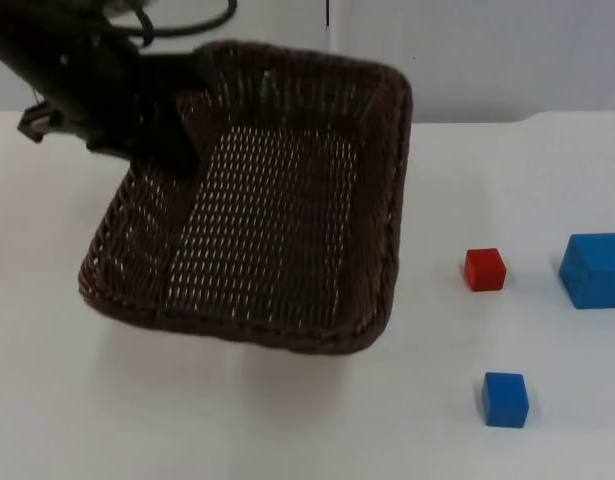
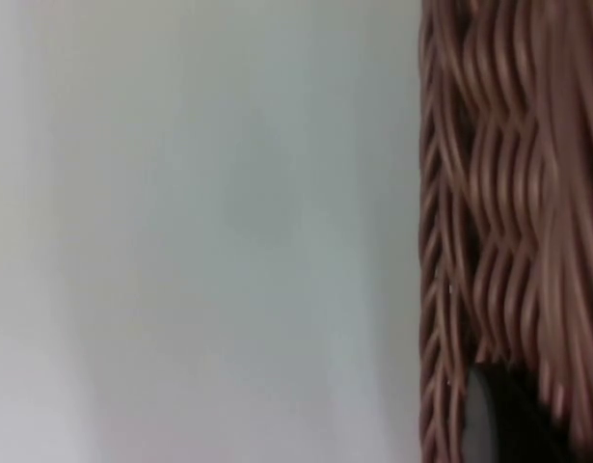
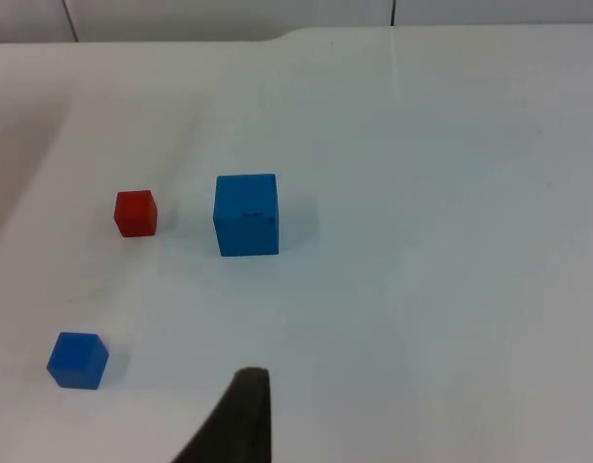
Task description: Pick up the basket with the left hand and place the largest block into the basket with the right hand.
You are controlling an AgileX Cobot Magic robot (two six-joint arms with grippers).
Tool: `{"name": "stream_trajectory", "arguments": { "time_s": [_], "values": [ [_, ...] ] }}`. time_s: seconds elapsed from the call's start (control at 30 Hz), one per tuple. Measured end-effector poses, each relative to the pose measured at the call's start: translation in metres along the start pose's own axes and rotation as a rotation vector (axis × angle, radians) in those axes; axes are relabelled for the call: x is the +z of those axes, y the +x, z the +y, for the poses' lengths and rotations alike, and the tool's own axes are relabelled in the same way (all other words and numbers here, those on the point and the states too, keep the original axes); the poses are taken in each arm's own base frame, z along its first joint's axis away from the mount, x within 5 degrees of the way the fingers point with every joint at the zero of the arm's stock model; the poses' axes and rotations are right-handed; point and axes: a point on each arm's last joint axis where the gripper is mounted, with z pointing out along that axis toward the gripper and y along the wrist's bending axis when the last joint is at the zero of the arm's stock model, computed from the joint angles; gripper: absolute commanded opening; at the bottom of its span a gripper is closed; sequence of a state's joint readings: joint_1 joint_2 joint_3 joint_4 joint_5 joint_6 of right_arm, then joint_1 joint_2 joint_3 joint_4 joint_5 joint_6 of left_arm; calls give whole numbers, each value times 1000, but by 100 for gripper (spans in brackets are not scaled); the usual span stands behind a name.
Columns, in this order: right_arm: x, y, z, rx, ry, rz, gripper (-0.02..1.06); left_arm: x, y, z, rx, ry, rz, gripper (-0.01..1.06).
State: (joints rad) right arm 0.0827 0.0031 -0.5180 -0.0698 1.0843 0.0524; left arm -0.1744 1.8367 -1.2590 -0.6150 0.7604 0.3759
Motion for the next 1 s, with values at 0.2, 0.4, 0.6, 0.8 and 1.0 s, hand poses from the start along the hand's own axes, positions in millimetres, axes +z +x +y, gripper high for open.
{"name": "stream_trajectory", "arguments": {
  "time_s": [0.2,0.4,0.6,0.8,1.0],
  "values": [
    [0,0,0,0,0,0,105,-22,0,-12,6,30,-28,0],
    [0,0,0,0,0,0,105,-29,2,-17,3,49,-13,0],
    [0,0,0,0,0,0,105,-30,6,-17,-109,53,36,0],
    [0,0,0,0,0,0,105,-30,9,-14,-190,12,66,0],
    [0,0,0,0,0,0,105,-29,14,-10,-198,-38,107,0]
  ]
}}
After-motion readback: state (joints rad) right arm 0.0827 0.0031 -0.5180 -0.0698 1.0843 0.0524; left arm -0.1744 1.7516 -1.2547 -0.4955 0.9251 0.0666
